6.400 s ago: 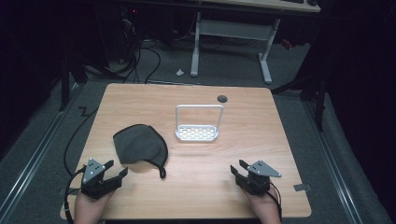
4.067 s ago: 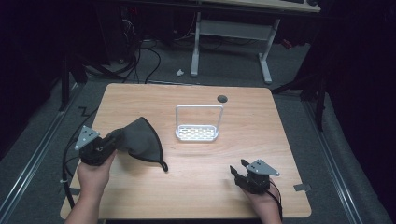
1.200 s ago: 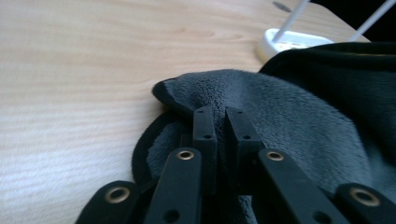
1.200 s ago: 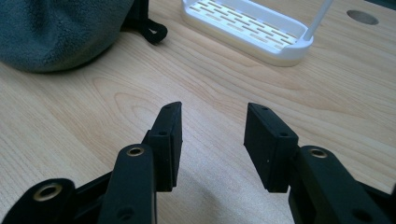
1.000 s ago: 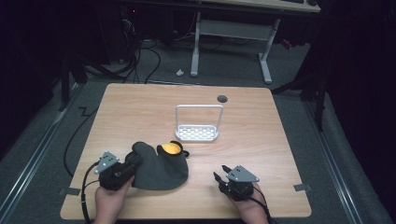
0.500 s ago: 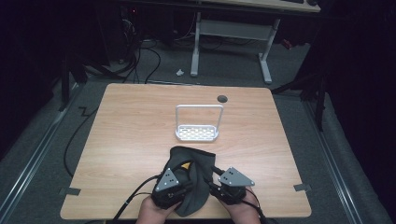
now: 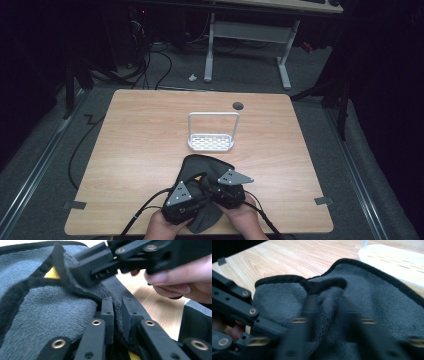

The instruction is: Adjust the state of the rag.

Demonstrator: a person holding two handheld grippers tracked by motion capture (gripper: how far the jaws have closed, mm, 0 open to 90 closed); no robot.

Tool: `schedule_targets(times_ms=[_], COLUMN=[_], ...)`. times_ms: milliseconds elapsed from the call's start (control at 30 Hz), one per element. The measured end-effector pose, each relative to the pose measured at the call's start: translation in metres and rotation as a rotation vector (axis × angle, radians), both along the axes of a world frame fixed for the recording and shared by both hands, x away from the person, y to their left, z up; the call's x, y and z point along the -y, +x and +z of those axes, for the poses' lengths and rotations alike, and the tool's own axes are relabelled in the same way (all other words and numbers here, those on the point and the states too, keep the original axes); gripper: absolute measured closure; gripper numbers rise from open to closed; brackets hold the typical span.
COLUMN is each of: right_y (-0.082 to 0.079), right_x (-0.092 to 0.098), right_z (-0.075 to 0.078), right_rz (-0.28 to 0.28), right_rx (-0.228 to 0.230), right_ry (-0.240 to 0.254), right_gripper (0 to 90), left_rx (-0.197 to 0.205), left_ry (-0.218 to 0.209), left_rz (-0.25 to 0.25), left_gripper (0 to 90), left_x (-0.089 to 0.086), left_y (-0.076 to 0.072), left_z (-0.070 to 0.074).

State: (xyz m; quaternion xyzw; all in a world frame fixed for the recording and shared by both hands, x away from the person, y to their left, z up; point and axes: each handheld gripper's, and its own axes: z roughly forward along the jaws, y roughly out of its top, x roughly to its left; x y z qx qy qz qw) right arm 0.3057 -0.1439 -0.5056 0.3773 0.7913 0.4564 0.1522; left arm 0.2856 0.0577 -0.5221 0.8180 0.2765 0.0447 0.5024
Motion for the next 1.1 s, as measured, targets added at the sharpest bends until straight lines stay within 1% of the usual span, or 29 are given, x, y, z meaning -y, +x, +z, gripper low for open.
schedule_targets(times_ms=[33, 67, 100, 133, 167, 233, 300, 333, 367, 400, 433, 467, 500, 533, 567, 600, 633, 667, 767, 800, 867, 933, 967, 1000, 1033, 1067, 1100], right_y=[-0.003, -0.004, -0.006, -0.006, -0.007, -0.008, -0.009, -0.009, -0.010, -0.010, -0.010, -0.011, -0.011, -0.012, -0.013, -0.013, -0.013, -0.014, -0.018, -0.019, -0.022, -0.026, -0.027, -0.028, -0.029, -0.033, -0.033], right_x=[-0.002, -0.003, -0.002, -0.001, 0.000, 0.000, 0.000, 0.000, 0.000, 0.000, 0.000, 0.000, 0.000, 0.000, 0.001, 0.001, 0.002, 0.004, 0.015, 0.018, 0.031, 0.048, 0.054, 0.065, 0.075, 0.092, 0.092], right_z=[0.000, 0.000, 0.001, 0.002, 0.002, 0.002, 0.001, 0.001, 0.001, 0.001, 0.001, 0.001, 0.002, 0.002, 0.002, 0.002, 0.002, 0.003, 0.005, 0.006, 0.008, 0.010, 0.011, 0.012, 0.014, 0.014, 0.014], right_rz=[-0.007, -0.013, -0.018, -0.024, -0.026, -0.029, -0.030, -0.030, -0.029, -0.029, -0.029, -0.029, -0.031, -0.035, -0.039, -0.039, -0.042, -0.049, -0.086, -0.098, -0.130, -0.176, -0.192, -0.225, -0.253, -0.301, -0.301], right_rx=[0.024, 0.036, 0.046, 0.050, 0.059, 0.060, 0.068, 0.072, 0.074, 0.076, 0.076, 0.079, 0.082, 0.089, 0.092, 0.092, 0.098, 0.104, 0.115, 0.117, 0.124, 0.139, 0.143, 0.153, 0.155, 0.154, 0.154], right_ry=[-0.016, -0.036, -0.048, -0.051, -0.061, -0.065, -0.084, -0.088, -0.086, -0.084, -0.084, -0.088, -0.088, -0.095, -0.104, -0.104, -0.109, -0.118, -0.132, -0.138, -0.155, -0.181, -0.186, -0.193, -0.190, -0.182, -0.182], right_gripper=[85.6, 86.3, 86.4, 86.5, 86.5, 86.5, 86.4, 86.4, 86.3, 86.3, 86.3, 86.3, 86.3, 86.3, 86.3, 86.3, 86.4, 86.4, 86.5, 86.6, 86.6, 86.6, 86.5, 86.6, 86.6, 86.6, 86.6], left_rx=[-0.010, -0.010, 0.004, 0.018, 0.037, 0.070, 0.081, 0.080, 0.076, 0.065, 0.052, 0.035, 0.013, -0.002, -0.008, 0.004, 0.009, 0.005, 0.008, 0.006, 0.006, 0.014, 0.019, 0.034, 0.040, 0.058, 0.071], left_ry=[-0.005, -0.008, -0.009, -0.018, -0.016, -0.006, -0.002, -0.010, -0.020, -0.025, -0.026, -0.013, -0.008, -0.009, 0.003, 0.016, 0.021, 0.019, 0.026, 0.030, 0.029, 0.025, 0.025, 0.021, 0.018, 0.010, -0.002], left_rz=[0.001, 0.010, 0.029, 0.047, 0.067, 0.112, 0.182, 0.203, 0.228, 0.251, 0.263, 0.272, 0.262, 0.247, 0.235, 0.229, 0.226, 0.226, 0.239, 0.247, 0.272, 0.302, 0.328, 0.347, 0.357, 0.379, 0.387], left_gripper=[76.2, 69.9, 65.1, 63.8, 60.7, 59.0, 58.1, 57.2, 54.4, 52.3, 52.3, 50.4, 50.0, 57.5, 68.0, 68.0, 78.5, 84.8, 86.8, 86.9, 86.9, 87.1, 87.1, 87.2, 87.2, 87.3, 87.3], left_x=[-0.002, -0.005, -0.009, -0.014, -0.019, -0.028, -0.041, -0.046, -0.051, -0.055, -0.057, -0.057, -0.056, -0.055, -0.054, -0.052, -0.052, -0.053, -0.061, -0.066, -0.075, -0.085, -0.092, -0.097, -0.100, -0.105, -0.107], left_y=[0.000, 0.000, -0.001, -0.002, -0.002, -0.002, 0.002, 0.004, 0.007, 0.011, 0.015, 0.019, 0.022, 0.022, 0.022, 0.019, 0.017, 0.017, 0.016, 0.016, 0.018, 0.020, 0.022, 0.023, 0.024, 0.026, 0.026], left_z=[0.001, 0.003, 0.006, 0.008, 0.010, 0.013, 0.015, 0.015, 0.015, 0.015, 0.014, 0.012, 0.010, 0.008, 0.006, 0.005, 0.003, 0.003, 0.003, 0.003, 0.004, 0.006, 0.008, 0.009, 0.011, 0.013, 0.015])
